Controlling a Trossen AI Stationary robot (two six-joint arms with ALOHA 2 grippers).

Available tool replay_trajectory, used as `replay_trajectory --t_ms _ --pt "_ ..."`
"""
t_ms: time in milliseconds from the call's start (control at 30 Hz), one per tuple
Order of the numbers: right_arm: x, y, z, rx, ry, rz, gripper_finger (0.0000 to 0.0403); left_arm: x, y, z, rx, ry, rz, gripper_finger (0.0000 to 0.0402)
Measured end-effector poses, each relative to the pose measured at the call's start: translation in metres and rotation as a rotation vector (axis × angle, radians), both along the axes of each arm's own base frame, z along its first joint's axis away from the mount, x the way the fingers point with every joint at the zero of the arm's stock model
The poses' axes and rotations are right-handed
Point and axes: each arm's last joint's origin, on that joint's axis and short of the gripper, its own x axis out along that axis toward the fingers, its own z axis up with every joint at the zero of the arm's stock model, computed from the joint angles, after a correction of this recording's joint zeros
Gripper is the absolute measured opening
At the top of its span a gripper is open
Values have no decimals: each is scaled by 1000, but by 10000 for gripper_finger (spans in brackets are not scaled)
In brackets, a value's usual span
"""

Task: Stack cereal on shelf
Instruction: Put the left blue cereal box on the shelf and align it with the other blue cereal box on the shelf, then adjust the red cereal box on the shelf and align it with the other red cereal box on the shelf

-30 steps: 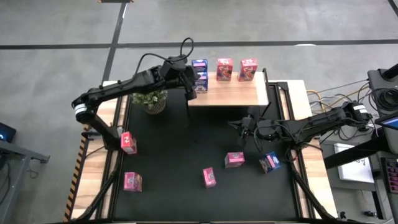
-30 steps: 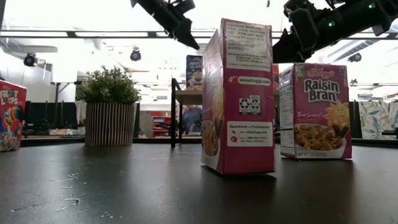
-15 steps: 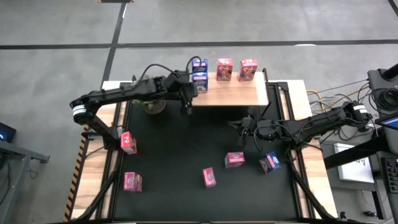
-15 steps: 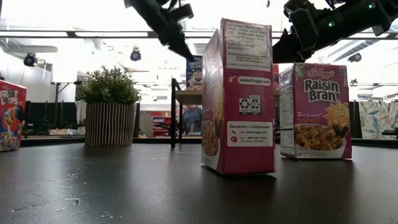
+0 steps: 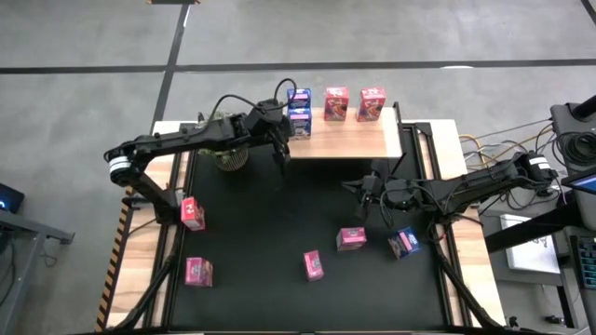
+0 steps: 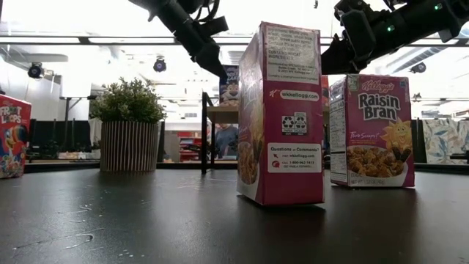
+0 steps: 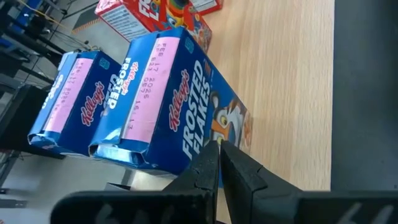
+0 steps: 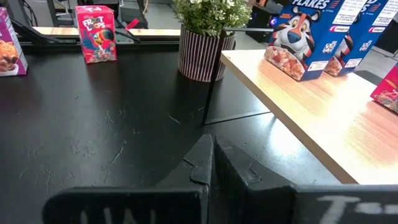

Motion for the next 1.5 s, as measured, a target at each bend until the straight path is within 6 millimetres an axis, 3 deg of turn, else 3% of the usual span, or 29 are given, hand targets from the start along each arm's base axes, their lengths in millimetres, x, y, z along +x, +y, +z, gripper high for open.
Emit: replay_trajectory --t_ms 1000,1100,1233,1500 --pt "0 0 0 5 -3 2 9 2 2 3 5 -50 10 0" --pt "1 2 5 37 -17 49 9 3 -10 8 -8 -75 -19 0" --pt "6 14 24 83 -42 192 9 2 -39 22 -55 -145 -141 0" --pt "1 57 61 150 84 382 9 -18 -108 31 -151 -258 -342 0"
